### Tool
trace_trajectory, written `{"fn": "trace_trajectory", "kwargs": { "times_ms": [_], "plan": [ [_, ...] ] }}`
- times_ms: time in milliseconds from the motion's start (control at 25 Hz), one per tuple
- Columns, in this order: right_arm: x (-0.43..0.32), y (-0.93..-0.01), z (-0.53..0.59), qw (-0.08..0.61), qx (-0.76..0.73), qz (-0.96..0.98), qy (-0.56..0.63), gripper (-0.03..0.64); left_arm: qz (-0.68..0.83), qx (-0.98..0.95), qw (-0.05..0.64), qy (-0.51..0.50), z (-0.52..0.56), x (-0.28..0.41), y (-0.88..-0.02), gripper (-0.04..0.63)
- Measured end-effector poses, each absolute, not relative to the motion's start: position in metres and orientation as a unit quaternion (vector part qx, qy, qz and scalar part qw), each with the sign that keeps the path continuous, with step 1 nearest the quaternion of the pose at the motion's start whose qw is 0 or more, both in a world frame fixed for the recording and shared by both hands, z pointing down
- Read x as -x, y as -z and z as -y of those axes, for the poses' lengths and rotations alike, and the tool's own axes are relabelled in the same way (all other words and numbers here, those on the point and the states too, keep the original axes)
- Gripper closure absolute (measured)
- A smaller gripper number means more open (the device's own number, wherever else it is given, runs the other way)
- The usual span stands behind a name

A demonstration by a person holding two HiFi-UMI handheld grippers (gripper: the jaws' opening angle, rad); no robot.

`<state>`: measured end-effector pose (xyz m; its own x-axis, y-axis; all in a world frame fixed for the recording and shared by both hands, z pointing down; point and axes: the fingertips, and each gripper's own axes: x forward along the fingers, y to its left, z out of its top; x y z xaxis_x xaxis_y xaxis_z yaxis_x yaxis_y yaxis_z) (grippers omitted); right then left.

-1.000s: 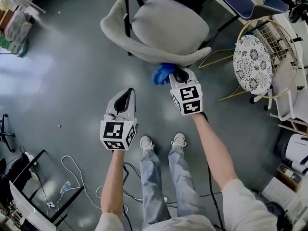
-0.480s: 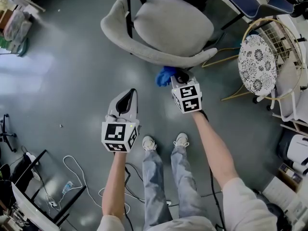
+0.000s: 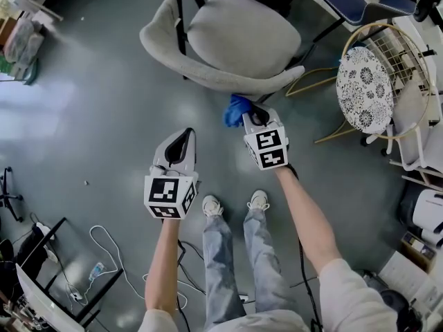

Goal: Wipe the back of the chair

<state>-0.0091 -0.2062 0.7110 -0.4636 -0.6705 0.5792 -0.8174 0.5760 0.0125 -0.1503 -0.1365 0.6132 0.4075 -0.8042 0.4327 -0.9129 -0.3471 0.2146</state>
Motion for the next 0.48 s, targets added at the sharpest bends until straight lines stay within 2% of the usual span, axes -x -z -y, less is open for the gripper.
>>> {"fn": "trace_trajectory", "kwargs": {
  "times_ms": [480],
  "plan": [
    [-0.043,-0.647,0.171,0.237,-0.478,0.84,-0.098,0.578,0.521,-0.821,0.203,-0.118,0.119,0.112,-0.592,0.591]
  ]
}}
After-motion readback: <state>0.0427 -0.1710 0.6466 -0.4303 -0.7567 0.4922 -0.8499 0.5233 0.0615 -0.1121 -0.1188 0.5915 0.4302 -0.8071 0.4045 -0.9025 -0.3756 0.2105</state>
